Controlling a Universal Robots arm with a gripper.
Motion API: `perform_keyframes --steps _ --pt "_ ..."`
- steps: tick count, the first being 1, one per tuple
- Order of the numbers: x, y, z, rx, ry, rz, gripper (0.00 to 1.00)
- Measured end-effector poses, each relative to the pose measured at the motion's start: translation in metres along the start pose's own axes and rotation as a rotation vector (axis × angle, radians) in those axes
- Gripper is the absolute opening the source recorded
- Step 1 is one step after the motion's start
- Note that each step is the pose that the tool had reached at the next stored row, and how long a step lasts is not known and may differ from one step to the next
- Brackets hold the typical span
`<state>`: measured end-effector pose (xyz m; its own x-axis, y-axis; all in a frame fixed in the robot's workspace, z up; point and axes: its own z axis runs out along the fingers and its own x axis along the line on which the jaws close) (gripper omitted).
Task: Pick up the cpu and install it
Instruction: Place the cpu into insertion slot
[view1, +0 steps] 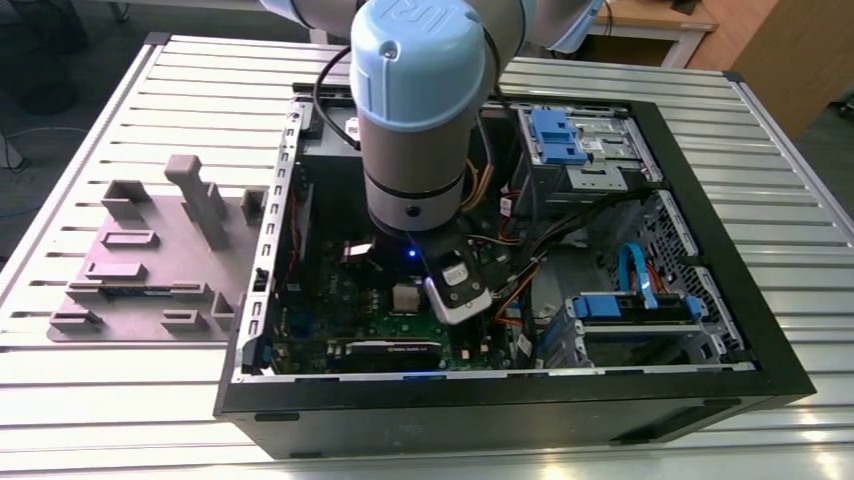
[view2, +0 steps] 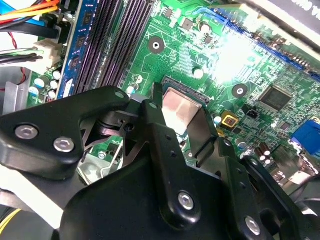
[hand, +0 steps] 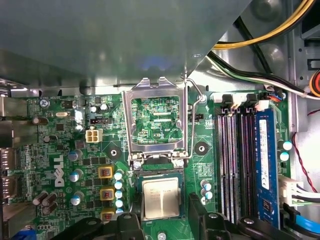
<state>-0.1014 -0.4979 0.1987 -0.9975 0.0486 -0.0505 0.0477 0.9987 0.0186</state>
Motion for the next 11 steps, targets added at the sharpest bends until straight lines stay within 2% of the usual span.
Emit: perform_keyframes --steps 11 --pt "0.0 0.0001 -0.0025 -0.0003 -0.0002 0.0 0.47"
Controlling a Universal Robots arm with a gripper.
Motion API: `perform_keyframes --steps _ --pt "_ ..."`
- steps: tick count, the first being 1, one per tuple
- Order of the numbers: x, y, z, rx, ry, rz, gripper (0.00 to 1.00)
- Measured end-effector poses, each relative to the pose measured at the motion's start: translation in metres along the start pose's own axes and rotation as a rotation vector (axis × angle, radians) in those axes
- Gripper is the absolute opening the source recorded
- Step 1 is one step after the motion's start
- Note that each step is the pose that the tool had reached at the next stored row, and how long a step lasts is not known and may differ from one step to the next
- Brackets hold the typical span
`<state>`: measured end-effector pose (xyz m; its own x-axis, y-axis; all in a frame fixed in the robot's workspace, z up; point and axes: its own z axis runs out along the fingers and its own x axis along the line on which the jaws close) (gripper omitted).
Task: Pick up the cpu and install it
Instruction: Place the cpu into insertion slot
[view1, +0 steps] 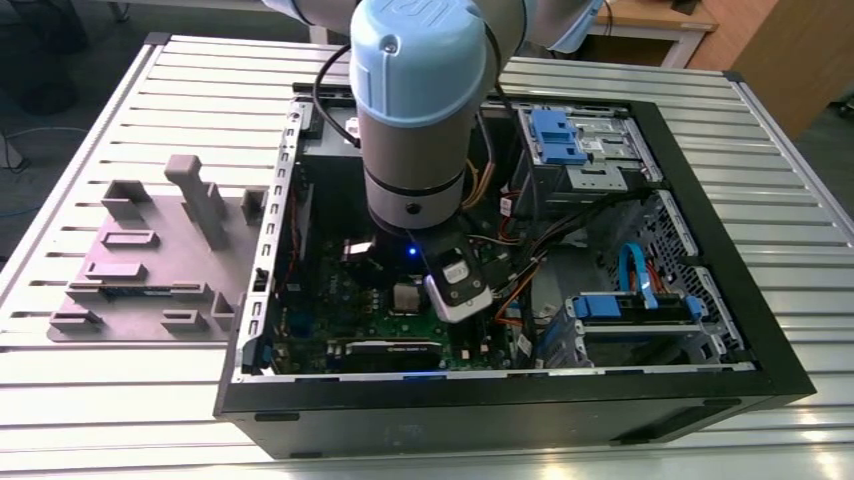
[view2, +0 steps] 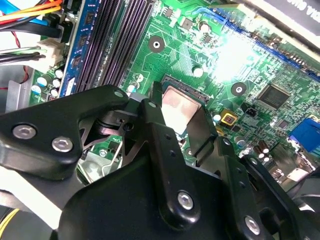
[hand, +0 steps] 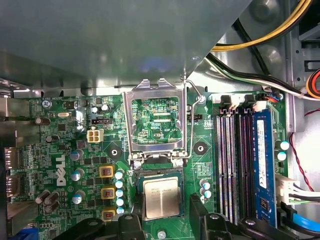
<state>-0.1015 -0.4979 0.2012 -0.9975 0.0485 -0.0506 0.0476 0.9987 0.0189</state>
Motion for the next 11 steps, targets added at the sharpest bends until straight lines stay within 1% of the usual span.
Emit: perform_keyframes --steps 7,11 --pt "0.0003 0.0 0.0028 0.0001 0.0 0.0 0.47" --pt "0.0006 -0.0001 0.0061 0.0 -0.0001 0.0 0.47"
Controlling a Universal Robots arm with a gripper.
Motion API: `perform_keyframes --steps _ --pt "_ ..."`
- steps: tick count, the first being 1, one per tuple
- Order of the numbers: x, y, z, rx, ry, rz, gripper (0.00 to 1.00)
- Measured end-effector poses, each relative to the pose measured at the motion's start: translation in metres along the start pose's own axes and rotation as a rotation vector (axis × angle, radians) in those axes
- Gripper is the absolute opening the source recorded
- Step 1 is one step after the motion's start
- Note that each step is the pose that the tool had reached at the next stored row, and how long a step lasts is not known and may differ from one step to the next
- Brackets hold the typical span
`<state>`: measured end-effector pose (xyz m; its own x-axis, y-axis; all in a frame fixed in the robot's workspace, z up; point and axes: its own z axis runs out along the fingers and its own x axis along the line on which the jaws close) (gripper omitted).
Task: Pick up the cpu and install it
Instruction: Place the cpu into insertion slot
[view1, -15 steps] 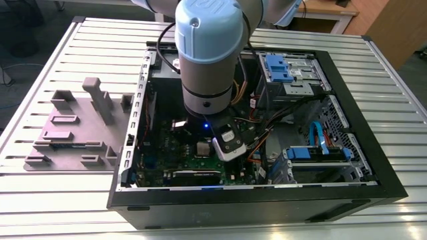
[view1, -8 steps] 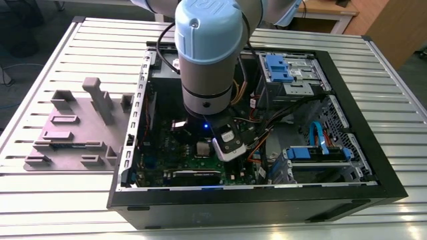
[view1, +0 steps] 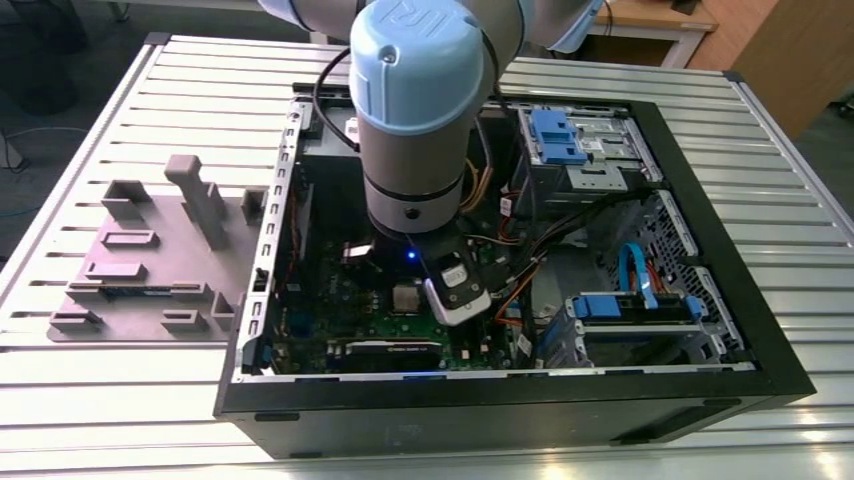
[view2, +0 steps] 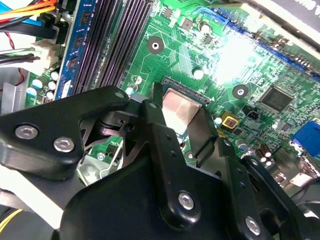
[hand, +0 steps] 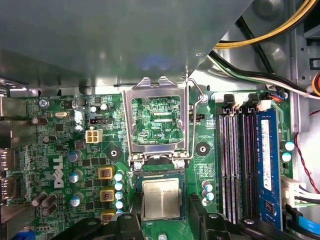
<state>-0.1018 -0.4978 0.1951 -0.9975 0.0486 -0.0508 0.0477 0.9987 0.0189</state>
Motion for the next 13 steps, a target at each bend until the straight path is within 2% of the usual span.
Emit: perform_keyframes --steps 9,13 --pt "0.0004 0.0 0.0014 -0.0001 -0.0006 0.0 0.47" --pt "0.0002 0.0 -0.0025 0.0001 -0.0006 0.0 0.47"
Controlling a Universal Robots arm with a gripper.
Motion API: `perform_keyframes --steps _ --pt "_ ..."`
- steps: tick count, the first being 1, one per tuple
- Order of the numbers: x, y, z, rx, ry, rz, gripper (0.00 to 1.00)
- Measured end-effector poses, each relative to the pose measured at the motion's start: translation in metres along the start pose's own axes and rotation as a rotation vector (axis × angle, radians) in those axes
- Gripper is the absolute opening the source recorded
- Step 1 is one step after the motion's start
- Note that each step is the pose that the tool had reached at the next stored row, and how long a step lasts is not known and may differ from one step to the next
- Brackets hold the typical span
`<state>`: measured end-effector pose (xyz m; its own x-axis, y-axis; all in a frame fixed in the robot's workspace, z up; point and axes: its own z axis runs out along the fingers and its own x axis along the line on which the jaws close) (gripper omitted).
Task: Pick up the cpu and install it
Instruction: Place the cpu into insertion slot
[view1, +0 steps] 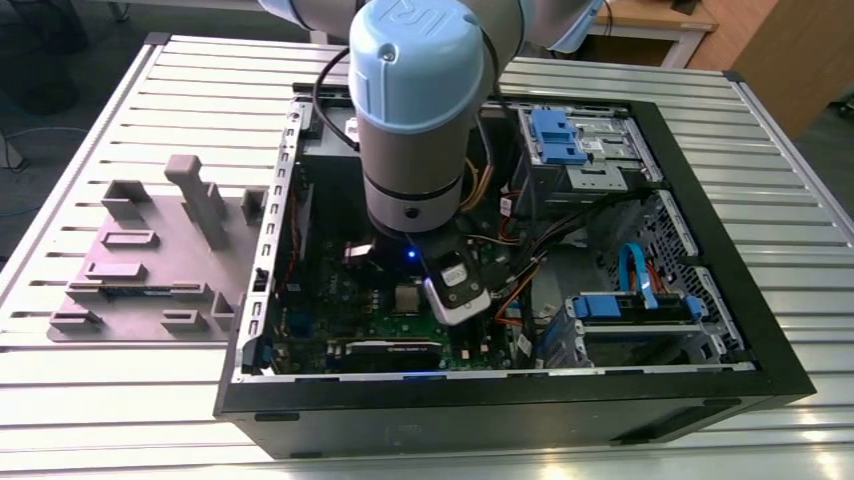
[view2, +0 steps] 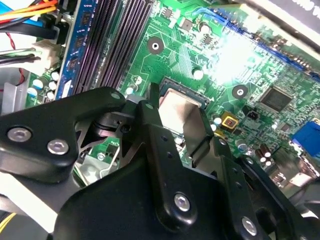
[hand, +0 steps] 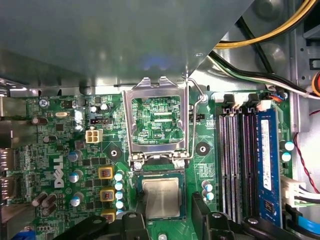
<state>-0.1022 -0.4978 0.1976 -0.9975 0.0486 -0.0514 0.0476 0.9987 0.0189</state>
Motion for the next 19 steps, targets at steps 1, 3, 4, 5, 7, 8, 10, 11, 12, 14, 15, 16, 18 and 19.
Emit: perform_keyframes --steps 1,3,4,5,7,8,10,11,12,14,15,16,18,19 --pt "-0.0001 0.0 -0.0013 -0.0001 0.0 0.0 0.47" --pt "-0.0002 0.0001 -0.0045 -0.0001 0.0 0.0 0.47" --pt "-0.0003 0.0001 -0.0065 -0.0001 0.0 0.0 0.47" --pt "-0.0004 0.0002 -0.0087 0.0 0.0 0.0 0.47" --pt "-0.0007 0.0002 -0.0133 0.0 0.0 0.0 0.47" --pt "-0.0007 0.0003 -0.0149 0.0001 0.0001 0.0 0.47" --pt "-0.0008 0.0003 -0.0148 -0.0003 0.0 0.0 0.47" --pt "-0.0008 0.0003 -0.0148 -0.0005 0.0 0.0 0.47" --pt "-0.0008 0.0003 -0.0148 -0.0005 -0.0001 0.0 0.47" --pt "-0.0008 0.0003 -0.0149 -0.0005 0.0 0.0 0.47" --pt "-0.0008 0.0003 -0.0149 -0.0006 0.0 0.0 0.45" --pt "-0.0008 0.0003 -0.0149 -0.0006 0.0 0.0 0.39" --pt "-0.0008 0.0003 -0.0149 -0.0008 0.0 0.0 0.33" --pt "-0.0008 0.0003 -0.015 -0.0009 0.0 0.0 0.27"
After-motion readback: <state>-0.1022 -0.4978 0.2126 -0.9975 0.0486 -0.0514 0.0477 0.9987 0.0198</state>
